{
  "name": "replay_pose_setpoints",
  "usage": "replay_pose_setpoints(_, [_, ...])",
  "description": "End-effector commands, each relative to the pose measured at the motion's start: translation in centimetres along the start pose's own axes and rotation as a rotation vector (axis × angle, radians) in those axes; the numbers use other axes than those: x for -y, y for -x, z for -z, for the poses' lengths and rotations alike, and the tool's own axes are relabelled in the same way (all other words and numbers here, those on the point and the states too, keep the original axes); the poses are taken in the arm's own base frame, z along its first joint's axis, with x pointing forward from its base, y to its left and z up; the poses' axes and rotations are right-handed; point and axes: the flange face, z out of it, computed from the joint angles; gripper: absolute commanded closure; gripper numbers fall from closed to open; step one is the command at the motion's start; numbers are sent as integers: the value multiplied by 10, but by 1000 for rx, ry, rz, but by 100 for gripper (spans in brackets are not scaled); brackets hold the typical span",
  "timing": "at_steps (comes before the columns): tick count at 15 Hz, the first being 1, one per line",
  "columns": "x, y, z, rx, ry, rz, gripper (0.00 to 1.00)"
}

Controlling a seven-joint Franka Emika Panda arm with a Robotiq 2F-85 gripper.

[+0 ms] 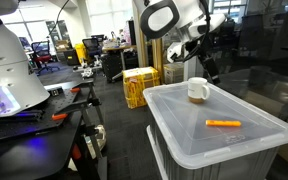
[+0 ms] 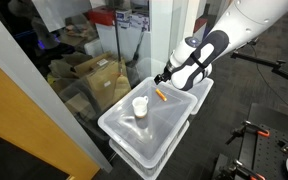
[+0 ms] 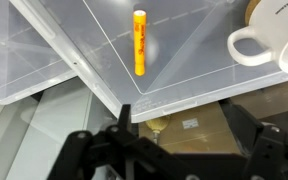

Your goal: Move the marker from the left to the right side of the mug

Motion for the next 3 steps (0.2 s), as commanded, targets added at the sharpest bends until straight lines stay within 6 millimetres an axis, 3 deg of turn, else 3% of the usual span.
replay_pose_setpoints(1, [0, 0, -1, 2, 1, 0, 0])
replay_pose_setpoints(3, [-2, 2, -4, 6, 4, -2, 0])
